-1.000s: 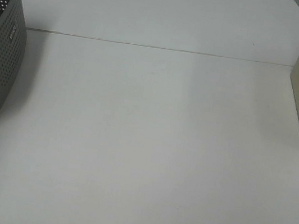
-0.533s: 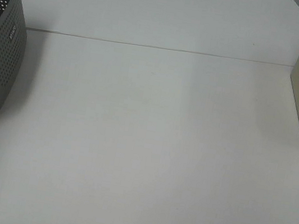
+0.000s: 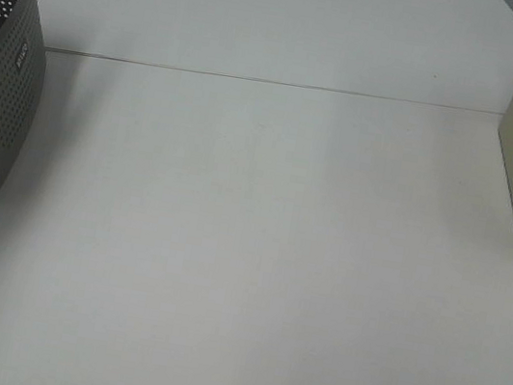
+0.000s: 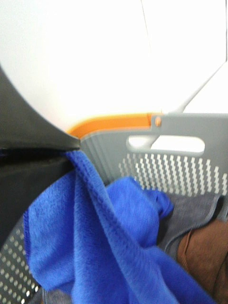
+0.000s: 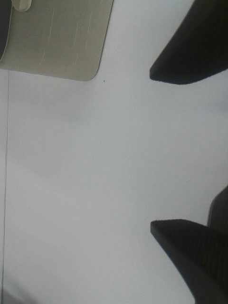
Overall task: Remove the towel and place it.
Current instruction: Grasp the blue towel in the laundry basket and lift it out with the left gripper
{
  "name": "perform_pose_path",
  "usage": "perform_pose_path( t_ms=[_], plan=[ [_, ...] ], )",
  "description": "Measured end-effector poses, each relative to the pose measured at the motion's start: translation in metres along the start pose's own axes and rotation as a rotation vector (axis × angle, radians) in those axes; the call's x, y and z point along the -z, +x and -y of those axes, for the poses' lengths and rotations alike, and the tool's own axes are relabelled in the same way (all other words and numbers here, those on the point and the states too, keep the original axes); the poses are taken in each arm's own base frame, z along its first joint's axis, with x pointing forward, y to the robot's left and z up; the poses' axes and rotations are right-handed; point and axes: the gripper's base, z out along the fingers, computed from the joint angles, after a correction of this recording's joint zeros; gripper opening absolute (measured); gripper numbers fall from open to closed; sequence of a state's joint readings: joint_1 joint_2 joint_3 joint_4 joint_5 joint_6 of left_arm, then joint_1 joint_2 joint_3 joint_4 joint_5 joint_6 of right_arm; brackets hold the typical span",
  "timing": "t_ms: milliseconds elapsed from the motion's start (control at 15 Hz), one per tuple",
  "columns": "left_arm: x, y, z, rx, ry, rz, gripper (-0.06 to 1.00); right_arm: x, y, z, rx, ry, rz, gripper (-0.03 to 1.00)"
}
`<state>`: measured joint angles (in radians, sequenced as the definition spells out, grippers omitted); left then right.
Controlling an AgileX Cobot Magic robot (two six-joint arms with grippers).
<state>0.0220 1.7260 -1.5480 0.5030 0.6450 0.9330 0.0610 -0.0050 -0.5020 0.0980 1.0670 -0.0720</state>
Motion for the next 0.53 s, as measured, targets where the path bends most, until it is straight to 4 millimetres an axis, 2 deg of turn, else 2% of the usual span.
perform_pose_path(
  t_ms=[267,400,467,533],
  plan=[
    [0.082,-0.006,-0.025,0.016,-0.168,0.096,0.00,0.000,0.000,0.000,0.000,0.000,0.000,0.76],
    [0.116,-0.011,-0.034,-0.015,-0.278,0.147,0.00,0.000,0.000,0.000,0.000,0.000,0.000,0.76],
    [0.124,-0.012,-0.036,-0.028,-0.310,0.159,0.00,0.000,0.000,0.000,0.000,0.000,0.000,0.76],
    [0.155,-0.025,-0.040,-0.075,-0.420,0.241,0.00,0.000,0.000,0.000,0.000,0.000,0.000,0.76]
  ],
)
